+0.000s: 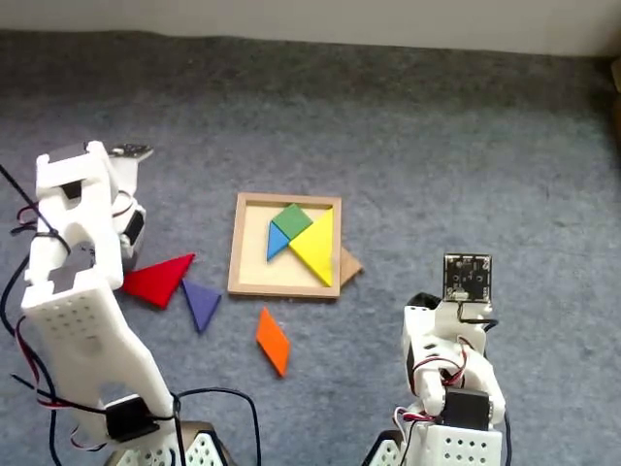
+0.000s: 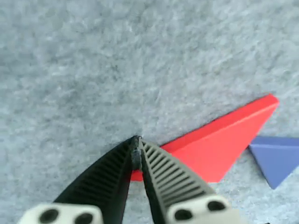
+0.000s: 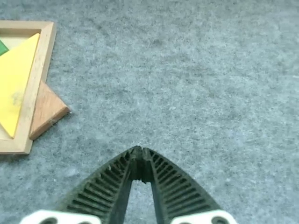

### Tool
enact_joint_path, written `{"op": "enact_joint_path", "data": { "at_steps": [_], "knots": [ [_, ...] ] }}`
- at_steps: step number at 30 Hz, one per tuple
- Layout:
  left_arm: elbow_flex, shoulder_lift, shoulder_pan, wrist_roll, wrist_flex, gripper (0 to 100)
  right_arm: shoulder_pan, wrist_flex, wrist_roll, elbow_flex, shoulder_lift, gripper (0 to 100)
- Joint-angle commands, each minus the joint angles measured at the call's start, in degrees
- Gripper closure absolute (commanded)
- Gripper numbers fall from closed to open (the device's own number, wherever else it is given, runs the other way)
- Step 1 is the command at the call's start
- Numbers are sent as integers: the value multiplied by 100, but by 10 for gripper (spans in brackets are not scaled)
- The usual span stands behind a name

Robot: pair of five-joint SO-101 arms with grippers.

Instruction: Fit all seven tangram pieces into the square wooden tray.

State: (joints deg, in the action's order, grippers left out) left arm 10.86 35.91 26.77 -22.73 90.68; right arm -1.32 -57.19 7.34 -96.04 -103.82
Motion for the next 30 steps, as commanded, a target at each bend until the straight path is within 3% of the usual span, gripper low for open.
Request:
{"op": "enact_joint_path", "data": {
  "at_steps": [1,10,22,30],
  "knots": [
    [-13,-22,145,79,308,995,-75,-13,-9,-822,-22,974],
    [-92,-171,119,97,686,995,-75,-13,-9,-822,-22,974],
    [-2246,-3090,-479,79,123,995,-75,-13,-9,-822,-22,974],
    [-2695,-3749,-716,53,35,995,-75,-13,-9,-822,-22,974]
  ]
}}
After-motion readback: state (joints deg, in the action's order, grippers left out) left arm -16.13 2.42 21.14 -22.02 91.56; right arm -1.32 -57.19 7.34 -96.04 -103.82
